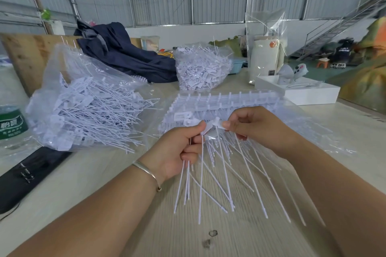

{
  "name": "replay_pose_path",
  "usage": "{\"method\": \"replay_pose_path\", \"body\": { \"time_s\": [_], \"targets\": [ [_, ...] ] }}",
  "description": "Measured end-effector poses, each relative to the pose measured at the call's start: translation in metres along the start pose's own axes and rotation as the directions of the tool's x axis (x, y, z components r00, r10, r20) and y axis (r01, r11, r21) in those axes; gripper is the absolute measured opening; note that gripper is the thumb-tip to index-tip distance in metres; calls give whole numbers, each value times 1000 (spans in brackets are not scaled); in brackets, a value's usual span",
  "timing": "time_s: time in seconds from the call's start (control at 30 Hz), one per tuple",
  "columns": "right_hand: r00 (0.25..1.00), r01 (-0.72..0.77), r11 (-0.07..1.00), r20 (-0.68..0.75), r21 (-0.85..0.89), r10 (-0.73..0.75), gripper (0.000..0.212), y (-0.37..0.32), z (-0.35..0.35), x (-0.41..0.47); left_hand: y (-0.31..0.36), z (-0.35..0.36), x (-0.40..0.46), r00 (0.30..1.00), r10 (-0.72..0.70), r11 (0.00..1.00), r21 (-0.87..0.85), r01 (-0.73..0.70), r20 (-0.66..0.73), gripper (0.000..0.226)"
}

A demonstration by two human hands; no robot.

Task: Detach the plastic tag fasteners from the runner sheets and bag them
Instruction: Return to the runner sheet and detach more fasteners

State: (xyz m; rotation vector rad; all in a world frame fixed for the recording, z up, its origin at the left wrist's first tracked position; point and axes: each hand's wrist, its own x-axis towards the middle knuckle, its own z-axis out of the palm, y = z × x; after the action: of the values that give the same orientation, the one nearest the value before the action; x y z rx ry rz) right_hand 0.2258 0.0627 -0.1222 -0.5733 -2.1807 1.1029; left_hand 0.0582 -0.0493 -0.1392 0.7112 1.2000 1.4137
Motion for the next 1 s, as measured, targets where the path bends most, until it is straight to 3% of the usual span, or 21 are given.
{"method": "replay_pose_path", "body": {
  "time_s": [0.1, 0.23, 0.33, 0.57, 0.67, 0.77, 0.87, 1.0],
  "targets": [
    [999, 10, 998, 40, 67, -12, 36, -2, 1, -1, -1, 4, -5, 991, 5, 999, -50, 2, 131, 16],
    [972, -78, 991, 229, 106, 52, 82, -4, 0, -3, -2, 17, -10, 930, 7, 975, -211, 76, 367, 14],
    [948, -117, 990, 307, 81, 87, 79, -5, -2, -6, 0, 20, -11, 892, 38, 978, -199, 59, 450, 22],
    [984, -79, 996, 164, 51, 69, 45, -11, 7, -4, 0, 11, -5, 984, 127, 988, -105, -113, 129, 21],
    [997, -81, 981, -11, -178, 81, 53, -6, 5, -2, 0, 6, -2, 993, 117, 993, -26, -117, 8, 17],
    [979, -172, 850, -180, -498, 93, 44, 0, -1, 1, -2, 3, 1, 988, 114, 991, 88, -105, -103, 11],
    [978, -193, 730, -185, -655, 92, 35, 1, 2, 1, -6, 0, 4, 987, 100, 986, 144, -81, -129, 12],
    [990, -131, 768, -127, -627, 65, 16, 0, 11, 0, -4, -1, 8, 988, 94, 990, 120, -79, -122, 10]
  ]
}}
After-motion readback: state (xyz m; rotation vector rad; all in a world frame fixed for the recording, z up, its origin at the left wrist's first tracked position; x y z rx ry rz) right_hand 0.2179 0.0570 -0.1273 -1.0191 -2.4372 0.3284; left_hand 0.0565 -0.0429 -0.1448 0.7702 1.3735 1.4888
